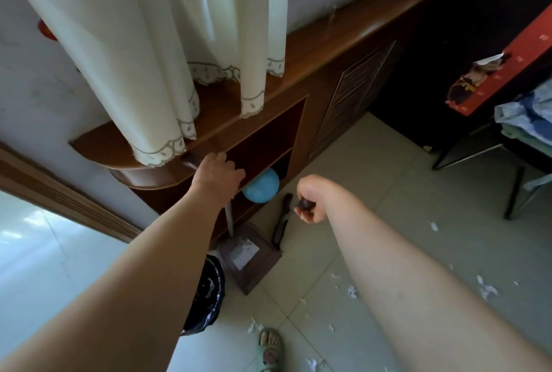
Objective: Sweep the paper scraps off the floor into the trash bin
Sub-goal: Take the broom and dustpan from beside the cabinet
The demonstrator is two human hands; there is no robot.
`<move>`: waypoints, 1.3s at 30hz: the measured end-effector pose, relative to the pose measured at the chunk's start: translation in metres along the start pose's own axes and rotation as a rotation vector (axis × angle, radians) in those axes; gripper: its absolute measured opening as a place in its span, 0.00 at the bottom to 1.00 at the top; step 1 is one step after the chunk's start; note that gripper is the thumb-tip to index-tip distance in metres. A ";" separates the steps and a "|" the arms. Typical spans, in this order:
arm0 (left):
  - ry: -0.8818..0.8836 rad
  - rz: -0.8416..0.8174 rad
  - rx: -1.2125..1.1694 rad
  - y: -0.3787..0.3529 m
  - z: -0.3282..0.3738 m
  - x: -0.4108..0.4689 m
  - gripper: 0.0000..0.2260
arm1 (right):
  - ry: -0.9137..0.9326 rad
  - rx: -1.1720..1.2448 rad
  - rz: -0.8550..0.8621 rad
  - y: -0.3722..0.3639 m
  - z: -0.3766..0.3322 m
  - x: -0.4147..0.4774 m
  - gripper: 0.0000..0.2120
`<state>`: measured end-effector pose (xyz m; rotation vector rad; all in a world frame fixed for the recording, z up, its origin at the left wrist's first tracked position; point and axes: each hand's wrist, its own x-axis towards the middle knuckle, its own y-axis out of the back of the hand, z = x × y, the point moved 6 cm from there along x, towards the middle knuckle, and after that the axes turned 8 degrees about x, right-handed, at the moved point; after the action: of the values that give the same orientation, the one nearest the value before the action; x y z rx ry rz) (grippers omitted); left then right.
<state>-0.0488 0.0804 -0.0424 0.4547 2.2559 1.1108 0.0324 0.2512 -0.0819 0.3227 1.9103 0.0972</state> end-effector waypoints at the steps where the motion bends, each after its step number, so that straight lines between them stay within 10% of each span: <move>1: 0.002 -0.028 -0.008 -0.006 0.001 -0.001 0.17 | -0.036 0.050 -0.010 0.000 0.007 0.002 0.09; 21: -0.045 0.170 -0.241 0.047 0.043 -0.080 0.13 | 0.055 0.002 0.101 0.038 0.079 -0.061 0.10; 39: -0.052 0.270 -0.384 0.059 0.093 -0.317 0.15 | 0.274 -0.238 0.330 0.023 0.288 -0.200 0.12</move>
<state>0.2583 0.0042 0.0691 0.6285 1.9107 1.6086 0.3687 0.1938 0.0018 0.4793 2.0724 0.6114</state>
